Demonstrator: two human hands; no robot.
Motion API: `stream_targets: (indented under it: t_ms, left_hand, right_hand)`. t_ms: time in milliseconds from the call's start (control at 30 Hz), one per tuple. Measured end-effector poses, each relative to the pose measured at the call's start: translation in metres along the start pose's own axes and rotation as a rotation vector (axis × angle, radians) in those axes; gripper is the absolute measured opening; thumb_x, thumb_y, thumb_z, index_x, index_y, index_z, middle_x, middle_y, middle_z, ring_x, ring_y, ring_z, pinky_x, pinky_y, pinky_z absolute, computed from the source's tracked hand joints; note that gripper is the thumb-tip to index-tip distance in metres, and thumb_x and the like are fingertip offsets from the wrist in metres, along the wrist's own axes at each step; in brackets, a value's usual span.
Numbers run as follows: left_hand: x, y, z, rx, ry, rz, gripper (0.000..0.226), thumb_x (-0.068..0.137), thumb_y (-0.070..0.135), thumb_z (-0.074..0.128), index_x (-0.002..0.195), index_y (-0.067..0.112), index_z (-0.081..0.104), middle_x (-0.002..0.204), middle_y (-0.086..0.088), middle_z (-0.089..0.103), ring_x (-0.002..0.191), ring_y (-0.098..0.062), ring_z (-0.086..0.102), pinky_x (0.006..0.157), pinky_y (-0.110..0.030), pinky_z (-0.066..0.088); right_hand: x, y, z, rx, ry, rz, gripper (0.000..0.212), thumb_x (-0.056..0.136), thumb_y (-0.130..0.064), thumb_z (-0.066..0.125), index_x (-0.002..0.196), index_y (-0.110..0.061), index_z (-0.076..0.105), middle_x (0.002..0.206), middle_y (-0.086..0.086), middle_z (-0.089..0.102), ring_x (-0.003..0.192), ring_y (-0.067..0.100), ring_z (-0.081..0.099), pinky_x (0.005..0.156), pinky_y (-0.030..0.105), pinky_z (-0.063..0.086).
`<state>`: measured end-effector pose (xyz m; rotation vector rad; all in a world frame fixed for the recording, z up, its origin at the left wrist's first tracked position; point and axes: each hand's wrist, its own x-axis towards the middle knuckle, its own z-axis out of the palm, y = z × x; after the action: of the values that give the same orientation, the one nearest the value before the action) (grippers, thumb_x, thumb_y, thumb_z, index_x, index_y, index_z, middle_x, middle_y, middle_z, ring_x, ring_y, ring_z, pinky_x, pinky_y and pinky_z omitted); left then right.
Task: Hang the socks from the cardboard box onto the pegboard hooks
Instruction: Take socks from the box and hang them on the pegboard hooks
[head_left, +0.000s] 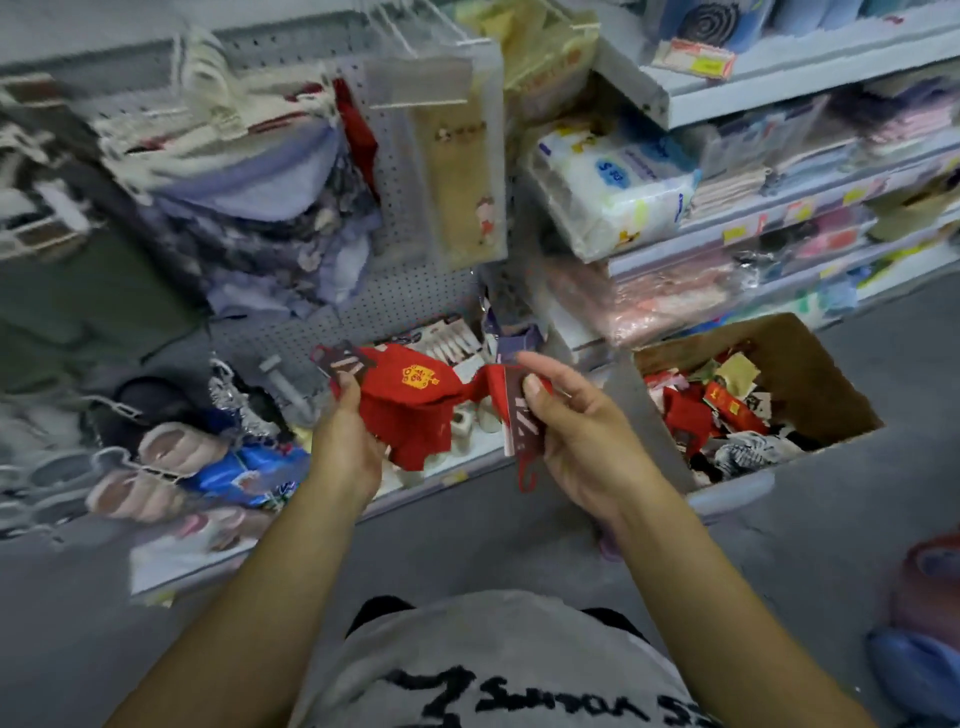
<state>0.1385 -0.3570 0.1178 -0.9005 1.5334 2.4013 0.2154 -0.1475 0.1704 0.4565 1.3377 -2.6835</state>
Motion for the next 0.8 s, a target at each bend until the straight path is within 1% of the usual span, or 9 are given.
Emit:
stream_targets:
  t_ms: [133, 200, 267, 367, 467, 500, 600, 700, 800]
  left_hand:
    - [0.006, 0.016, -0.077, 0.129, 0.158, 0.121, 0.020, 0.103, 0.040, 0.056, 0.101, 0.029, 0.073, 0.102, 0.000, 0.074, 0.084, -0.018, 0.066, 0.077, -0.032, 0.051]
    - [0.004, 0.025, -0.110, 0.182, 0.193, 0.154, 0.019, 0.100, 0.043, 0.059, 0.099, 0.030, 0.073, 0.105, 0.000, 0.075, 0.097, -0.025, 0.069, 0.087, -0.039, 0.056]
    - [-0.003, 0.037, -0.135, 0.203, 0.184, 0.150, 0.021, 0.100, 0.044, 0.058, 0.109, 0.029, 0.071, 0.115, 0.000, 0.075, 0.110, -0.025, 0.069, 0.102, -0.045, 0.052]
    - [-0.012, 0.051, -0.160, 0.207, 0.130, 0.118, 0.029, 0.102, 0.040, 0.057, 0.123, 0.022, 0.066, 0.113, 0.002, 0.077, 0.106, -0.021, 0.071, 0.106, -0.046, 0.050]
    - [-0.013, 0.064, -0.173, 0.099, 0.016, 0.039, 0.034, 0.102, 0.036, 0.058, 0.131, 0.021, 0.063, 0.112, -0.001, 0.078, 0.103, -0.019, 0.073, 0.102, -0.045, 0.052]
    - [-0.013, 0.070, -0.175, 0.082, -0.026, 0.019, 0.035, 0.102, 0.035, 0.057, 0.132, 0.019, 0.063, 0.115, -0.005, 0.077, 0.103, -0.020, 0.073, 0.099, -0.043, 0.054]
    - [-0.015, 0.088, -0.177, 0.084, -0.141, -0.025, 0.037, 0.103, 0.036, 0.053, 0.131, 0.015, 0.063, 0.119, -0.009, 0.075, 0.107, -0.024, 0.073, 0.094, -0.043, 0.057]
    - [-0.014, 0.100, -0.185, 0.116, -0.248, -0.001, 0.039, 0.094, 0.036, 0.064, 0.127, 0.014, 0.067, 0.118, -0.009, 0.076, 0.108, -0.026, 0.073, 0.095, -0.044, 0.056]
    - [-0.013, 0.099, -0.194, 0.265, -0.257, 0.120, 0.032, 0.080, 0.021, 0.080, 0.110, 0.018, 0.073, 0.106, -0.005, 0.079, 0.096, -0.020, 0.075, 0.090, -0.041, 0.056]
  right_hand:
    - [0.019, 0.041, 0.048, 0.017, 0.052, 0.066, 0.027, 0.097, -0.001, 0.055, 0.123, -0.001, 0.063, 0.093, 0.008, 0.074, 0.074, 0.011, 0.071, 0.061, 0.025, 0.058]
    - [0.024, 0.069, 0.072, 0.056, 0.104, 0.137, 0.024, 0.098, -0.001, 0.055, 0.120, 0.003, 0.064, 0.086, 0.007, 0.074, 0.069, 0.013, 0.071, 0.058, 0.028, 0.059]
    - [0.028, 0.095, 0.094, 0.101, 0.140, 0.210, 0.019, 0.097, -0.002, 0.058, 0.114, 0.001, 0.066, 0.079, 0.006, 0.075, 0.064, 0.013, 0.071, 0.054, 0.028, 0.059]
    - [0.033, 0.126, 0.127, 0.182, 0.192, 0.280, 0.017, 0.094, -0.003, 0.062, 0.111, -0.001, 0.066, 0.080, 0.008, 0.077, 0.067, 0.013, 0.073, 0.057, 0.027, 0.060]
    - [0.038, 0.149, 0.161, 0.222, 0.227, 0.305, 0.046, 0.082, -0.009, 0.074, 0.126, -0.003, 0.063, 0.105, 0.012, 0.075, 0.093, 0.019, 0.073, 0.082, 0.032, 0.062]
    - [0.039, 0.157, 0.170, 0.205, 0.244, 0.310, 0.046, 0.081, -0.012, 0.076, 0.126, -0.008, 0.064, 0.112, 0.010, 0.074, 0.100, 0.018, 0.071, 0.085, 0.031, 0.060]
    - [0.035, 0.176, 0.194, 0.133, 0.340, 0.294, 0.028, 0.086, -0.015, 0.076, 0.113, -0.023, 0.070, 0.109, -0.003, 0.076, 0.093, 0.006, 0.070, 0.070, 0.018, 0.052]
    - [0.031, 0.189, 0.207, 0.117, 0.410, 0.237, 0.031, 0.083, -0.017, 0.080, 0.113, -0.023, 0.072, 0.090, -0.010, 0.077, 0.077, 0.000, 0.069, 0.066, 0.016, 0.049]
    - [0.025, 0.194, 0.212, 0.079, 0.398, 0.210, 0.030, 0.084, -0.014, 0.080, 0.112, -0.019, 0.072, 0.092, -0.005, 0.076, 0.072, 0.002, 0.069, 0.067, 0.018, 0.049]
